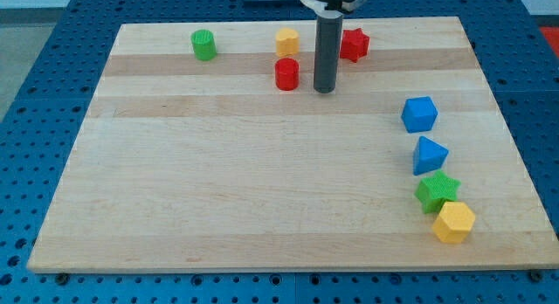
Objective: Point at center right
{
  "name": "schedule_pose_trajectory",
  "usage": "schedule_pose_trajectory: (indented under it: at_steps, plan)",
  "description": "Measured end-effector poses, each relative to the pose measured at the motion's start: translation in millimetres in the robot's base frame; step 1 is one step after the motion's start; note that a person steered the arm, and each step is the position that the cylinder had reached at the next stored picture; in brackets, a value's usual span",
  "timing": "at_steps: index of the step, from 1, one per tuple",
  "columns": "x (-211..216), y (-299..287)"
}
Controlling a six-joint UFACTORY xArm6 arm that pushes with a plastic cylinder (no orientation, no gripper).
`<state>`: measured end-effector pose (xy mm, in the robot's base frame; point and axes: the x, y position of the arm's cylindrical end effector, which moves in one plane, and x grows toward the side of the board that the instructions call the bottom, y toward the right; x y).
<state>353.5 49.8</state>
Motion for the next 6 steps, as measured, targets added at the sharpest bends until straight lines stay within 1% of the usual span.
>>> schedule_pose_trajectory:
  at_steps: [1, 2, 3, 4, 6]
  plan:
    - [0, 80]
    - [10, 215]
    - [30, 269]
    - [69, 244]
    - [68, 104]
